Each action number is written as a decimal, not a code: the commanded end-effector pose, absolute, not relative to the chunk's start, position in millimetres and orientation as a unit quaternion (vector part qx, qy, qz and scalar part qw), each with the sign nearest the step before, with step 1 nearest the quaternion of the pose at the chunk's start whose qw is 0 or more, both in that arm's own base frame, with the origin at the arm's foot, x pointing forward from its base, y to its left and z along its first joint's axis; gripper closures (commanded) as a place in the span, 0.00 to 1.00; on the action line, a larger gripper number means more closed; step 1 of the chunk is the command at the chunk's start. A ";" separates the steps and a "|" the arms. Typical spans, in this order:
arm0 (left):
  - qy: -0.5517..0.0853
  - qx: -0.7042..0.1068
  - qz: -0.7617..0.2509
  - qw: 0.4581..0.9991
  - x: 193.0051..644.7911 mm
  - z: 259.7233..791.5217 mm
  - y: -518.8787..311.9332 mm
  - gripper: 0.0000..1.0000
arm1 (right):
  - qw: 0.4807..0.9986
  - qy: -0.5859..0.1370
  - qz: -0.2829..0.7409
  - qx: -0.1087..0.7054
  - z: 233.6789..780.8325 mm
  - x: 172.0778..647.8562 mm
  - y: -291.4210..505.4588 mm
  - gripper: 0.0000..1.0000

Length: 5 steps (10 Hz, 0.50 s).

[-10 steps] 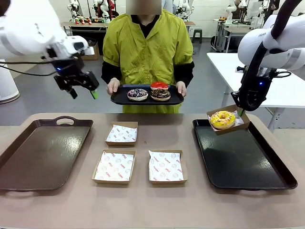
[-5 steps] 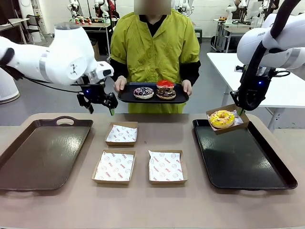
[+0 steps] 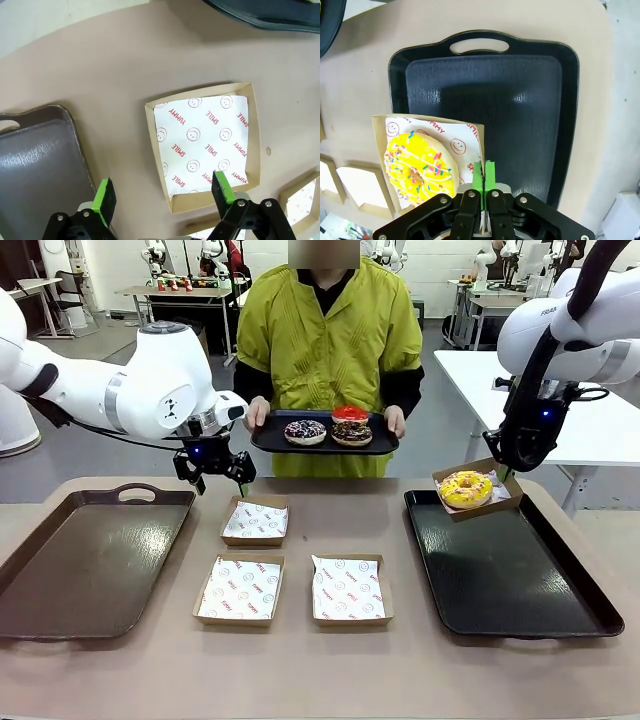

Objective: Individually package the donuts and arrange them on the tray.
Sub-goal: Place the picked Paper togo box on the Handle tray while simultaneously picking up another Paper togo box from the table with the other hand.

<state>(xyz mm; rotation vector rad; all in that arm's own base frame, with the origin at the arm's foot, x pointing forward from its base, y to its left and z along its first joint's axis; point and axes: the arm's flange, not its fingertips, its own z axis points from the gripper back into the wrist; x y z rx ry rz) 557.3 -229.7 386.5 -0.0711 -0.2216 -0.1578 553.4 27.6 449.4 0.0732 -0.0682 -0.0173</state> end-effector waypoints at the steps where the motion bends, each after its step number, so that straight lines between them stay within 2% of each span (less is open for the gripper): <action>1: -0.114 -0.032 -0.084 0.989 554.0 393.6 -227.9 0.00 | 0.999 -0.031 -0.007 0.029 452.3 554.0 27.8 0.99; 5: -0.114 -0.032 -0.084 0.989 554.0 393.6 -227.9 0.00 | 0.999 -0.031 -0.007 0.029 452.3 554.0 27.8 0.99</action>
